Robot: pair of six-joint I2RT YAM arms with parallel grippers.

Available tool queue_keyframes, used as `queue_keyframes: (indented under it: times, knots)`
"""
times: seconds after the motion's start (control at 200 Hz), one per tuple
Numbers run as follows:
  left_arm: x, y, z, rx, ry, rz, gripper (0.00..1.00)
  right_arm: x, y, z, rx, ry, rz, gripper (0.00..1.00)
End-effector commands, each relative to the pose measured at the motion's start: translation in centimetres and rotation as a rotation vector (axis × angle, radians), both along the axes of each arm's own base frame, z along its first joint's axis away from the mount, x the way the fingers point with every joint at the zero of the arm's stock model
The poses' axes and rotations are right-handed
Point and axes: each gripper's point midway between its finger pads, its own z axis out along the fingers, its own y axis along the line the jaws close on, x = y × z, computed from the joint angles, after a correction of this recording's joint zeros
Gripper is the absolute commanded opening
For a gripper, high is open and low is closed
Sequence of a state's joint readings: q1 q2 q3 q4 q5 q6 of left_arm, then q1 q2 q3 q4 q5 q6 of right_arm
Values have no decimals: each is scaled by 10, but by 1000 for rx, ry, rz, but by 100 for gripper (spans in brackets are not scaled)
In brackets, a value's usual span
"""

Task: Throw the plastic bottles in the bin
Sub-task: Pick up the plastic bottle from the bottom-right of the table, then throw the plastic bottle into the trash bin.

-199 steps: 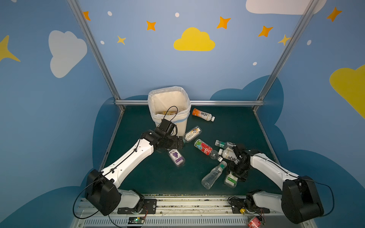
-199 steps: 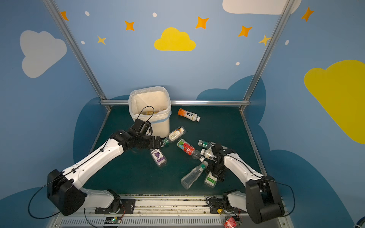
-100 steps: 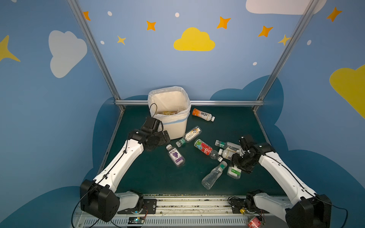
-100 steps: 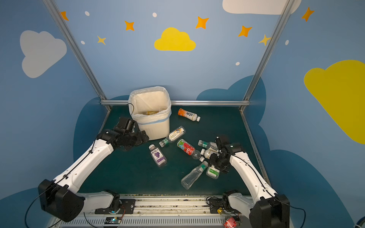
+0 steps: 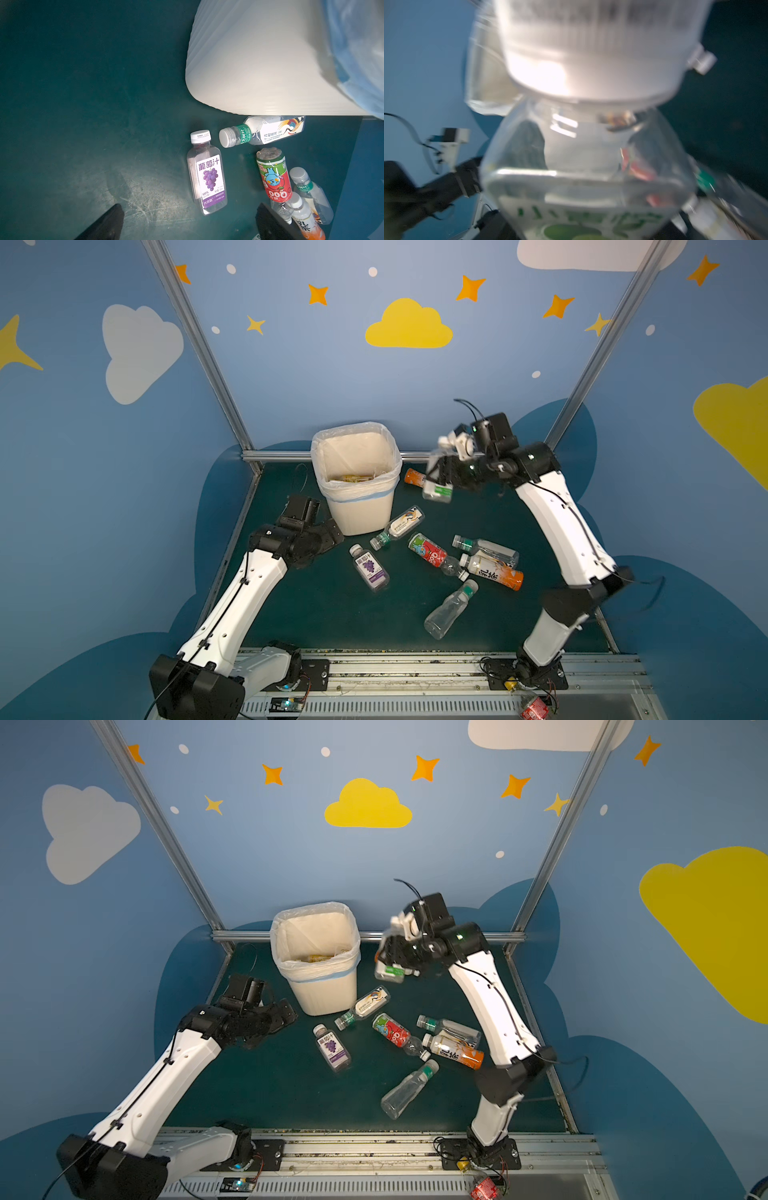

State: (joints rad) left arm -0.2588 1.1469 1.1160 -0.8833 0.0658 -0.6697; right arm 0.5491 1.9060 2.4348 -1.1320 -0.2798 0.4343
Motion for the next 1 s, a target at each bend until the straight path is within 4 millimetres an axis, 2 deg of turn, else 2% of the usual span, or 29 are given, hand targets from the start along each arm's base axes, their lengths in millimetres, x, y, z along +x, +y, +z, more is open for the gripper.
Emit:
queue_keyframes:
  times: [0.0, 0.03, 0.085, 0.185, 0.27, 0.3, 0.401, 0.521, 0.676, 0.811, 0.996]
  knots:
    - [-9, 5, -2, 1, 16, 18, 100, 18, 59, 35, 151, -125, 162, 76]
    - [-11, 5, -1, -5, 13, 17, 100, 24, 67, 46, 212, -152, 168, 81]
    - [-13, 5, 0, -12, 8, 20, 100, 35, 75, 49, 280, -143, 166, 90]
    - [-20, 7, 1, -12, 12, 24, 100, 40, 65, 44, 273, -123, 143, 92]
    - [-25, 6, 2, -13, 10, 8, 100, 39, 38, 44, 272, -154, 87, 92]
    - [-26, 5, 2, -19, 6, -2, 100, 36, 24, 49, 286, -176, 59, 92]
    - [-27, -2, 1, -47, -16, -37, 100, 26, -23, 41, 281, -182, -32, 91]
    - [-29, -6, -8, -37, -4, -72, 99, 2, -67, 8, 168, -128, -102, 88]
    - [-34, -10, -28, -27, 78, -78, 93, -36, -106, -60, -64, -1, -141, 87]
    - [-37, -20, -47, -46, 149, -91, 91, -67, -124, -102, -153, 87, -144, 86]
    - [-36, -39, -57, -50, 181, -139, 92, -89, -132, -131, -189, 156, -127, 82]
